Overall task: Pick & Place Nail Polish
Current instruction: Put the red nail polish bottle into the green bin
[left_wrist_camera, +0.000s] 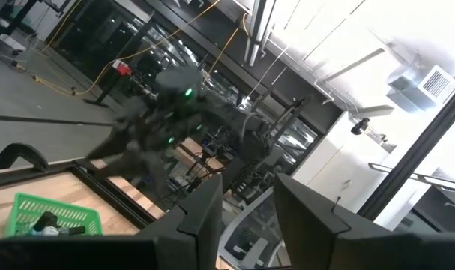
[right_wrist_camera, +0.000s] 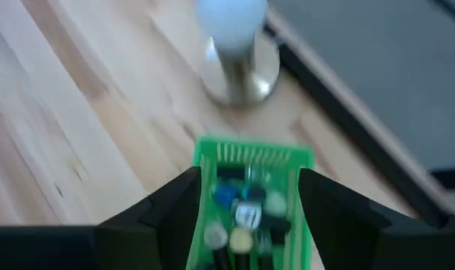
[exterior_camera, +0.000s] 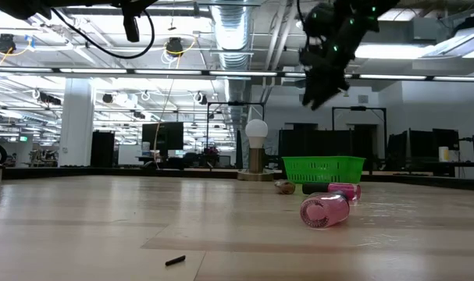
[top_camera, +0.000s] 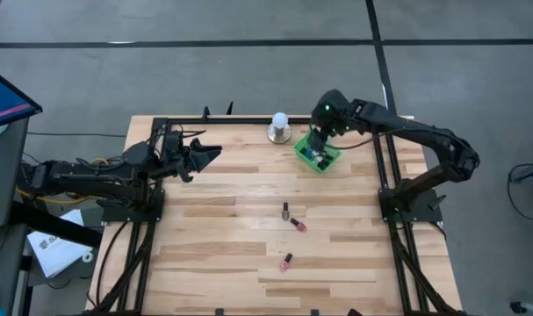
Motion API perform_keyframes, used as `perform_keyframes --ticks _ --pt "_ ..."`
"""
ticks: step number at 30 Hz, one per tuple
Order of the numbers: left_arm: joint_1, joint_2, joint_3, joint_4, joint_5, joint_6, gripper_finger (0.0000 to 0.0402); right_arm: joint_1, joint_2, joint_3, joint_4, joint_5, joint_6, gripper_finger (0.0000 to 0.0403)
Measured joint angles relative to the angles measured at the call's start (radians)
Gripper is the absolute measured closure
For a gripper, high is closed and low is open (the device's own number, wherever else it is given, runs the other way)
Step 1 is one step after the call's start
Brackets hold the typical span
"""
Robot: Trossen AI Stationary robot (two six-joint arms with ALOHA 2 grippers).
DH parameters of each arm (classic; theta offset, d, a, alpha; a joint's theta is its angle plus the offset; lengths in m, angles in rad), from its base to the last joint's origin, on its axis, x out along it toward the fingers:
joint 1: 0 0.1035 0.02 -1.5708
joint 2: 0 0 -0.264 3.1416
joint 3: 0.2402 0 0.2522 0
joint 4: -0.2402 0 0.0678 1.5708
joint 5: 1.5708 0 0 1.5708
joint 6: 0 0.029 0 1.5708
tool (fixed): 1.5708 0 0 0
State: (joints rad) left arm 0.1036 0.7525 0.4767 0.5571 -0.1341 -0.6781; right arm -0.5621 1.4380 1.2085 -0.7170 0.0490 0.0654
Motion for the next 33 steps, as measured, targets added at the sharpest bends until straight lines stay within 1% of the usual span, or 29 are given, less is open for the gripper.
perform_keyframes --ticks 2,7,12,15,19,22,27,30,33 --pt "0.000 0.000 0.000 0.000 0.000 0.000 0.0285 0.000 -0.001 0.053 0.003 -0.008 -0.017 0.0194" --pt "0.000 0.000 0.000 0.000 0.000 0.026 0.0285 0.001 -0.016 0.185 0.013 -0.079 -0.051 0.0202" --pt "0.000 0.000 0.000 -0.001 0.000 0.027 0.0285 0.001 -0.057 0.264 0.066 -0.147 -0.077 0.0202" --pt "0.000 0.000 0.000 -0.002 0.000 0.027 0.0285 0.001 -0.105 0.272 0.142 -0.165 -0.077 0.0202" --pt "0.000 0.000 0.000 -0.003 0.000 0.052 0.0285 0.001 -0.175 0.271 0.201 -0.195 -0.094 0.0207" --pt "0.000 -0.001 0.000 -0.004 0.000 0.064 0.0285 0.001 -0.229 0.271 0.221 -0.210 -0.096 0.0210" --pt "0.000 -0.041 0.001 -0.017 0.000 0.070 0.0285 0.001 -0.318 0.271 0.225 -0.211 -0.118 0.0211" --pt "0.000 -0.089 0.001 -0.075 -0.002 0.100 0.0285 0.001 -0.364 0.271 0.225 -0.211 -0.119 0.0210" --pt "0.000 -0.148 0.001 -0.190 -0.046 0.123 0.0290 0.001 -0.403 0.271 0.223 -0.211 -0.121 0.0210"
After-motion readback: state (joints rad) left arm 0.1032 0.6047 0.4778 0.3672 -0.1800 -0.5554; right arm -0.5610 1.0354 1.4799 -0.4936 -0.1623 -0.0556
